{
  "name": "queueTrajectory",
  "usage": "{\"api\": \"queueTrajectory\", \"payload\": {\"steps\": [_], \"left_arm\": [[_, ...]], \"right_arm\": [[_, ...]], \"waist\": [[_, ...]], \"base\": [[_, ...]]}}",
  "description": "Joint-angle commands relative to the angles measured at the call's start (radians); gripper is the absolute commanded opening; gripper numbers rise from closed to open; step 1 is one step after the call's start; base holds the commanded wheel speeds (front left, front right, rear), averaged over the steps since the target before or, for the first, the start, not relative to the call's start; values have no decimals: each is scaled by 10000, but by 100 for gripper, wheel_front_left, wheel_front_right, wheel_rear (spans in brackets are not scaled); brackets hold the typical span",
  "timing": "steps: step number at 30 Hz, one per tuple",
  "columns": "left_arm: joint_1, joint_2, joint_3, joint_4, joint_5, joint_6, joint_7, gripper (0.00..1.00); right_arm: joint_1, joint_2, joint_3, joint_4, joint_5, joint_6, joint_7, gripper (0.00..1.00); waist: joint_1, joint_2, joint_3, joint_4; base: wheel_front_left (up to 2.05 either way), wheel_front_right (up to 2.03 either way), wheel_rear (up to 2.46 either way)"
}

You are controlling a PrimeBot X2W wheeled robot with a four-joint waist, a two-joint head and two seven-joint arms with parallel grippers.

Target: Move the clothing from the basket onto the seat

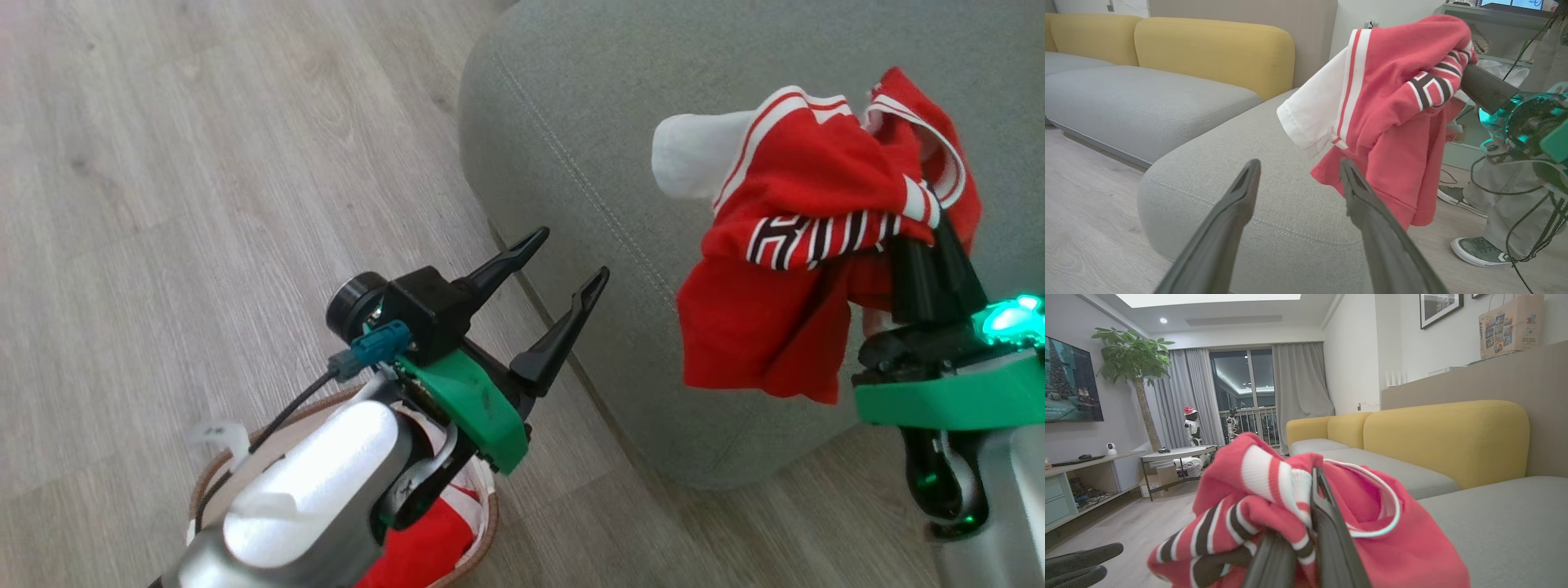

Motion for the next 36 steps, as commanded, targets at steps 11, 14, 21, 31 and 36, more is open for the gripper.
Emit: {"api": "queueTrajectory", "payload": {"steps": [11, 14, 21, 31, 36], "left_arm": [[-705, 216, 272, -330, 132, -18, -77, 100], [-820, 217, 265, -362, 120, -52, -25, 100], [-1165, 396, 344, -601, 174, -76, 140, 100], [-2106, 601, 286, -1222, 470, -253, 705, 100], [-2495, 552, 152, -1295, 585, -409, 880, 100]], "right_arm": [[-516, -324, -88, -453, 141, -2, -93, 0], [-1067, -663, -241, -158, 241, -2, -93, 0], [-2639, -1591, -739, 844, 979, -2, -72, 0], [-5229, -3186, -788, 3172, 1415, -2, 197, 0], [-6355, -3885, -819, 4604, 1526, -2, 178, 0]], "waist": [[0, 0, 414, -60], [0, 0, 609, 53], [0, 0, 1349, 449], [0, 0, 3077, 1037], [0, 0, 3724, 1379]], "base": [[0, 0, 0], [0, 0, 0], [0, 0, 0], [0, 0, 0], [0, 0, 0]]}}
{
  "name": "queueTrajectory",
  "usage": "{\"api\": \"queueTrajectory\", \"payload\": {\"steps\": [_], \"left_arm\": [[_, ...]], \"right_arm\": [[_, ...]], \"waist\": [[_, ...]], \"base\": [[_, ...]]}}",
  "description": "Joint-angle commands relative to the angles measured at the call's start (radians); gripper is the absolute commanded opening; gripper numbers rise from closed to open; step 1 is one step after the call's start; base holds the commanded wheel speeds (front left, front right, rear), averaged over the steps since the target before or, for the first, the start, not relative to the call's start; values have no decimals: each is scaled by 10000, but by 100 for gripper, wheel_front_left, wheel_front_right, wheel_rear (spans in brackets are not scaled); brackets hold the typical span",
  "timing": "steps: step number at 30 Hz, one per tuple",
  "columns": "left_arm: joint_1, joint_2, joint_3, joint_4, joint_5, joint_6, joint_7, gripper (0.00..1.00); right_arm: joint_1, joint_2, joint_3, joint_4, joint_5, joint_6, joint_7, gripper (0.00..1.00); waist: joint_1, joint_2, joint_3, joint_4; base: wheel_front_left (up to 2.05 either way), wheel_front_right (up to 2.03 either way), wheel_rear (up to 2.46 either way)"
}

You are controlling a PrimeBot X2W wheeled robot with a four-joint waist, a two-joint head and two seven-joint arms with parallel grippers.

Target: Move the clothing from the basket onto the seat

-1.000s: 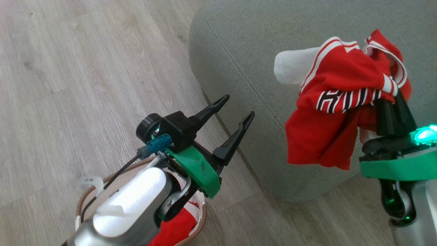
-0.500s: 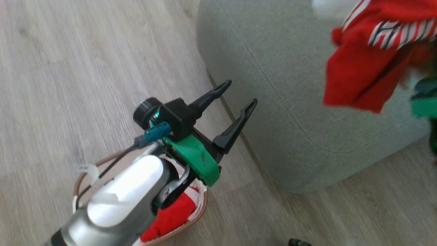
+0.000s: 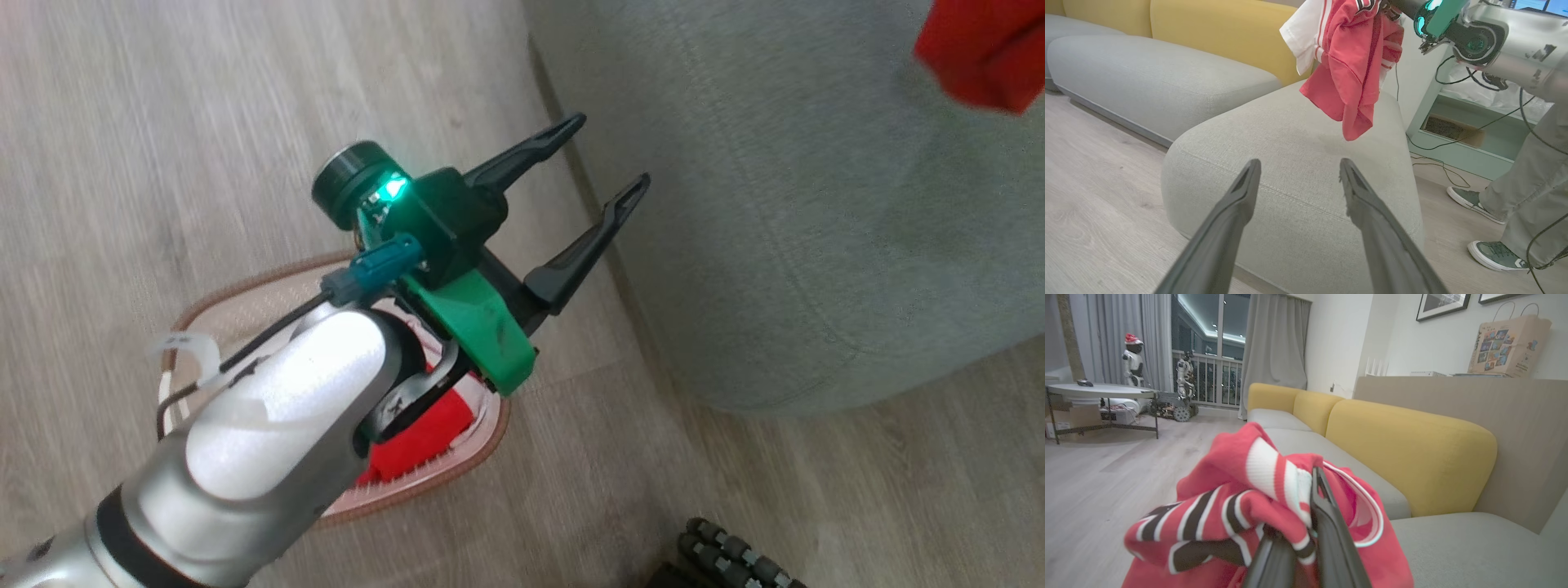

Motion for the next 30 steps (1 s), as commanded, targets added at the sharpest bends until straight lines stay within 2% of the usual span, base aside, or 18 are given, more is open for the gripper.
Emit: {"api": "queueTrajectory", "payload": {"steps": [1, 9, 18, 24, 30], "left_arm": [[-490, 140, 230, -410, 132, -59, 51, 100], [-1156, 72, 126, -419, 304, -199, 358, 100], [-1231, 12, 118, -208, 291, -212, 159, 100], [-1129, -66, 92, -31, 162, -201, 32, 100], [-1038, -91, 114, 85, 75, -146, -115, 100]], "right_arm": [[-259, -493, -29, 10, 69, -4, 15, 0], [-1836, -1038, -158, 2191, -640, -4, 24, 0], [-2194, -1057, 166, 3885, -1484, -4, 910, 0], [-2182, -989, 828, 5076, -1746, -4, 2304, 0], [-2112, -1003, 1467, 5799, -1378, -4, 4008, 0]], "waist": [[-2, 0, 458, 367], [-2, 0, 1575, 996], [-2, 0, 1724, 1388], [-2, 0, 1516, 1611], [-2, 0, 1242, 1800]], "base": [[0, 0, 0], [0, 0, 0], [0, 0, 0], [0, 0, 0], [0, 0, 0]]}}
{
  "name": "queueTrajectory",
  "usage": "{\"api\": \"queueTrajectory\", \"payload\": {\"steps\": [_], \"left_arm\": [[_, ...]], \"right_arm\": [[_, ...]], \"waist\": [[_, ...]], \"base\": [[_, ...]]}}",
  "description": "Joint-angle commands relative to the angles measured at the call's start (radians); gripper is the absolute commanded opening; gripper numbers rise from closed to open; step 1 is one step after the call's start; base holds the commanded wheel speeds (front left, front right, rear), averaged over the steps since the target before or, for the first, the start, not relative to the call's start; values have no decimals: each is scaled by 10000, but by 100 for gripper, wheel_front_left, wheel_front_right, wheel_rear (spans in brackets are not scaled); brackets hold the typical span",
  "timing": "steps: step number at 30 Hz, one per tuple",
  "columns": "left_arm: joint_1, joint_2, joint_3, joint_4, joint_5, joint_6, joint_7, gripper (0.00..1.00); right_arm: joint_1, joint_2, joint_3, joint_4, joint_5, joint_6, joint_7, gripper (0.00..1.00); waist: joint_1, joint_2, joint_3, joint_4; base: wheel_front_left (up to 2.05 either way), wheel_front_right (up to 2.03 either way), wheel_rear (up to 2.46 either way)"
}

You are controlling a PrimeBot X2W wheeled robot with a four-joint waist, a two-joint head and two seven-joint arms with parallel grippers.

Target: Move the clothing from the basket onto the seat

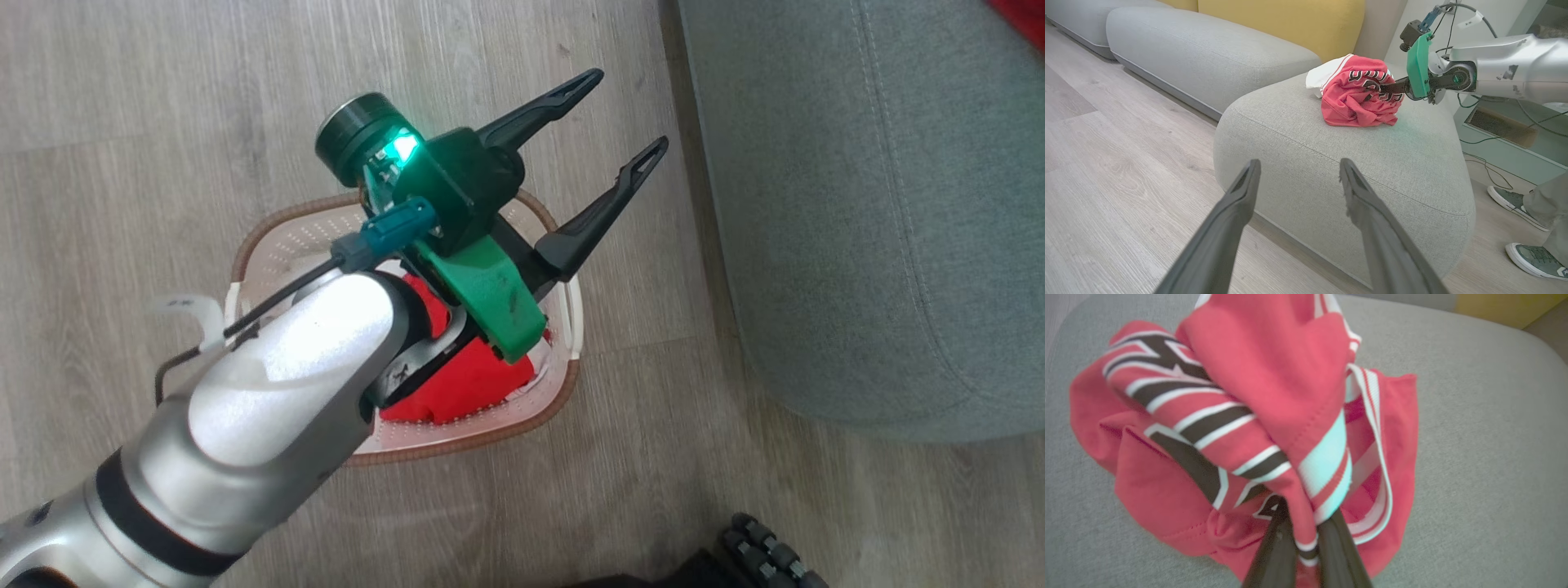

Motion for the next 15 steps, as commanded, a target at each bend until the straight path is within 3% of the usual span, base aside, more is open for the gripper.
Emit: {"api": "queueTrajectory", "payload": {"steps": [1, 2, 3, 4, 5, 15], "left_arm": [[-118, 28, 306, -268, -50, 21, -84, 100], [-96, 16, 301, -244, -67, 27, -111, 100], [-70, 3, 296, -220, -84, 34, -138, 100], [-41, -5, 291, -193, -101, 41, -169, 100], [-15, -6, 290, -169, -112, 50, -203, 100], [595, 69, 350, 185, -413, 235, -544, 100]], "right_arm": [[130, -381, 170, -142, 124, -4, 197, 0], [153, -409, 251, -136, 166, -4, 248, 10], [176, -429, 316, -127, 205, -4, 264, 37], [200, -435, 375, -111, 243, -4, 257, 81], [227, -446, 425, -87, 271, -4, 229, 100], [538, -557, 1693, -619, 807, -4, 646, 100]], "waist": [[0, 0, -105, 59], [0, 0, -168, 73], [0, 0, -238, 80], [0, 0, -322, 81], [0, 0, -410, 76], [0, 0, -1831, -330]], "base": [[0, 0, 0], [0, 0, 0], [0, 0, 0], [0, 0, 0], [0, 0, 0], [0, 0, 0]]}}
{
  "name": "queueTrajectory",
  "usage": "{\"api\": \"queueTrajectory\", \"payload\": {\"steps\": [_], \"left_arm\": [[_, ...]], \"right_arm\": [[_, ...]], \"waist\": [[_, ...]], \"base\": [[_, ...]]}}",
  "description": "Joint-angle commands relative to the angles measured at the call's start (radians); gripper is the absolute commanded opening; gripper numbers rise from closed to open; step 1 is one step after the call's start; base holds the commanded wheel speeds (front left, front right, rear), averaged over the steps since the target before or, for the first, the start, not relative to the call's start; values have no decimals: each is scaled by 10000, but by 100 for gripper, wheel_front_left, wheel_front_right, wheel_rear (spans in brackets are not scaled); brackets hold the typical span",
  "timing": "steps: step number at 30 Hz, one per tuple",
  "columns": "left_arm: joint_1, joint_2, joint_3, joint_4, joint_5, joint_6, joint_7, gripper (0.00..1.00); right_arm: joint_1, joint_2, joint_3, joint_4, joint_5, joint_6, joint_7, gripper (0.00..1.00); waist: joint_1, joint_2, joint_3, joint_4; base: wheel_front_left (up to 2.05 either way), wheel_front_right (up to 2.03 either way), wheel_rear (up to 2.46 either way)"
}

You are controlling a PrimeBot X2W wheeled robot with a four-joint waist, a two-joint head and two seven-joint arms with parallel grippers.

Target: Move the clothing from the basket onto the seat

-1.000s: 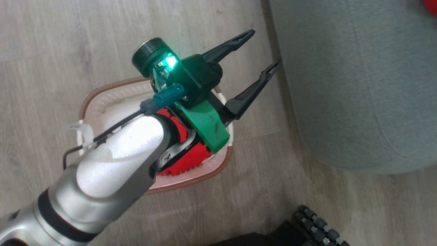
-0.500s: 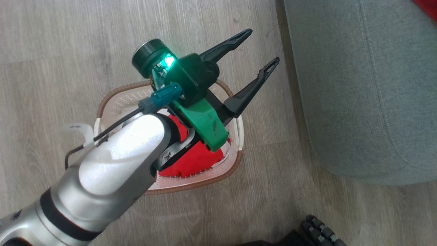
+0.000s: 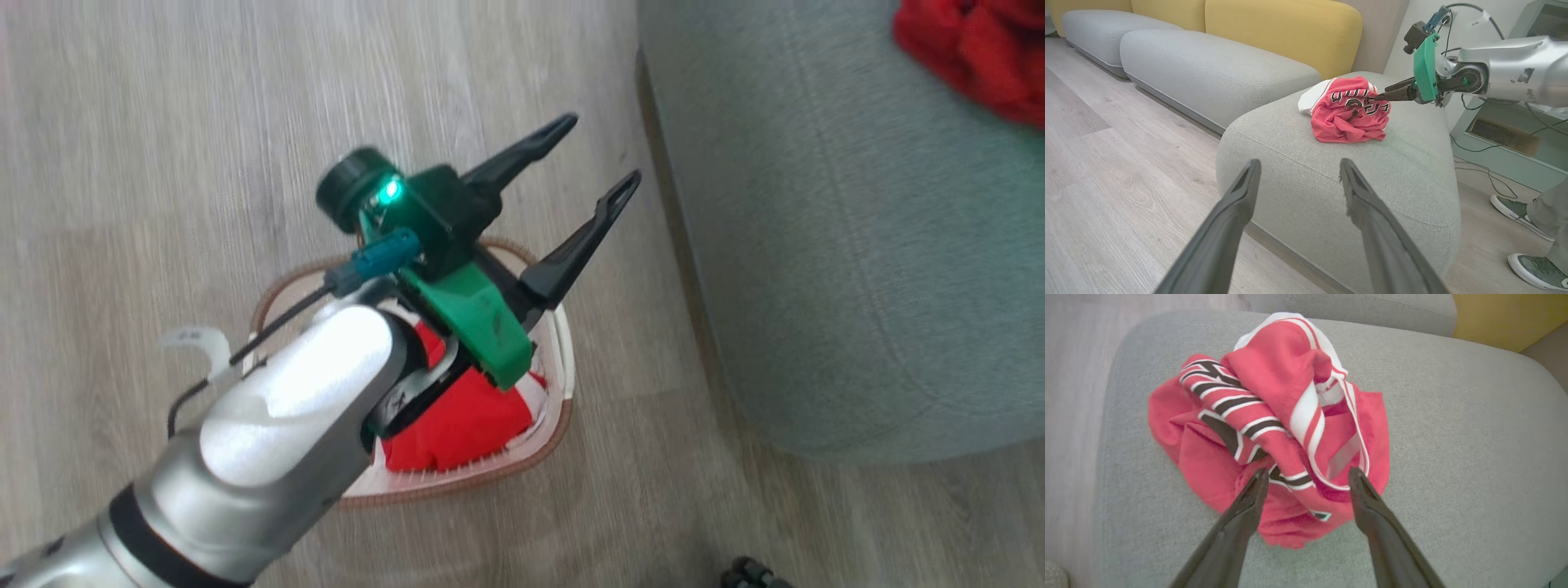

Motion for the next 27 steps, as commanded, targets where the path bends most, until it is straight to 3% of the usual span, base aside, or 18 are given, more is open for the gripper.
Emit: {"api": "queueTrajectory", "payload": {"steps": [1, 8, 15, 21, 27], "left_arm": [[-66, 131, 357, -230, -90, 73, -95, 100], [394, 250, 504, -149, -314, 258, -397, 100], [769, 286, 674, -141, -507, 470, -692, 100], [1087, 416, 927, -221, -664, 732, -953, 100], [1518, 741, 1269, -239, -839, 1068, -1154, 100]], "right_arm": [[344, -511, 221, -429, 220, -4, 42, 100], [780, -1053, 922, -1886, 935, -4, -231, 100], [1259, -1669, 684, -3651, 1359, -4, -1170, 100], [2444, -1988, -663, -5480, 1129, -4, -1991, 100], [4336, -1066, -2331, -7102, 446, -4, -2545, 100]], "waist": [[0, 0, -493, -220], [0, 0, -1407, -374], [0, 0, -2132, -152], [0, 0, -2585, 378], [0, 0, -3029, 900]], "base": [[0, 0, 0], [0, 0, 0], [0, 0, 0], [0, 0, 0], [0, 0, 0]]}}
